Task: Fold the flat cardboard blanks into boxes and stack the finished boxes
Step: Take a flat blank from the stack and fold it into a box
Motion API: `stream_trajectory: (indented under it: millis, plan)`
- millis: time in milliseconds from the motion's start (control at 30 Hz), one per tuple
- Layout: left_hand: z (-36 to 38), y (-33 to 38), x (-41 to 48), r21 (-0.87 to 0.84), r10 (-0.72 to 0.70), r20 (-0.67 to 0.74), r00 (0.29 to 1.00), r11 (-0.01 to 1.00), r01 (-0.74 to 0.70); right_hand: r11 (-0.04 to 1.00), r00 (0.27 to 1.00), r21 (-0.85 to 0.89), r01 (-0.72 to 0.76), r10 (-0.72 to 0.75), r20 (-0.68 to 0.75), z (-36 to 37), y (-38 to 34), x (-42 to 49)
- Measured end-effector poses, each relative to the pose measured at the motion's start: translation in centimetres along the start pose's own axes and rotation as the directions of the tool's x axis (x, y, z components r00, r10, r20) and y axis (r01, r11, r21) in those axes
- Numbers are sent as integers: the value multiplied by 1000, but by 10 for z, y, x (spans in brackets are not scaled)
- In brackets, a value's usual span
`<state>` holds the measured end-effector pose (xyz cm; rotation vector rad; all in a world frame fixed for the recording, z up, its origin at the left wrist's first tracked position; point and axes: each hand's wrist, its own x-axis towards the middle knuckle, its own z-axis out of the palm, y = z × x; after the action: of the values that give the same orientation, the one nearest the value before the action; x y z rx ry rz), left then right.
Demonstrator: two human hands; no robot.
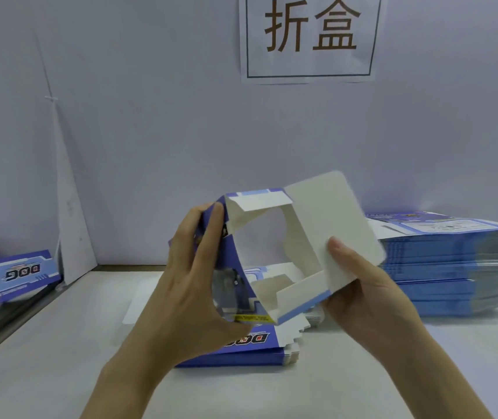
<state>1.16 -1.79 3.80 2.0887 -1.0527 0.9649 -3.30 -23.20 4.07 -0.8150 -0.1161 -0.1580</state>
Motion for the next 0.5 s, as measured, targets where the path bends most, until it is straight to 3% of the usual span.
stream_trajectory:
  millis: [67, 133, 200, 300, 400, 500]
  plan:
    - [5, -2, -3, -61, 23, -17, 1000, 998, -24, 1000, 1000, 22, -19, 19, 11, 1, -4, -4]
    - [7, 2, -3, -48, 71, -23, 997, 996, -72, 990, 990, 27, -141, 141, -12, 0, -4, -4]
    - [8, 5, -4, 21, 151, -22, 988, 988, -151, 961, 960, -31, -275, 272, -71, -4, -7, -3]
    - [5, 4, -2, 56, 149, -11, 989, 987, -149, 934, 942, -142, -327, 311, -124, -11, -14, -2]
    - [7, 5, -2, -10, 111, -37, 993, 994, -112, 944, 947, -90, -318, 321, 19, -14, -18, 0]
    - [8, 7, -3, -10, 146, -76, 986, 989, -147, 904, 895, 55, -423, 408, 182, -14, -18, 0]
